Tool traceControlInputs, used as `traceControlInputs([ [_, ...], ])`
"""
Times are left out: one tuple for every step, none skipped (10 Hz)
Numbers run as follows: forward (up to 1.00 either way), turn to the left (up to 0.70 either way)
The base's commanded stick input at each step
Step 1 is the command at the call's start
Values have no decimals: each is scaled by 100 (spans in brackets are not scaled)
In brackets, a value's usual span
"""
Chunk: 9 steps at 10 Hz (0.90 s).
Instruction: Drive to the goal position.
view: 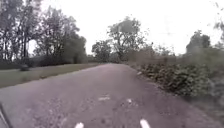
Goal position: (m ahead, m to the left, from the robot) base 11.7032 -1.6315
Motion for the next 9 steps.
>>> traceControlInputs([
  [70,0],
  [70,0],
  [70,0],
  [70,0],
  [70,0],
  [70,0],
  [70,0],
  [70,0],
  [70,0],
])
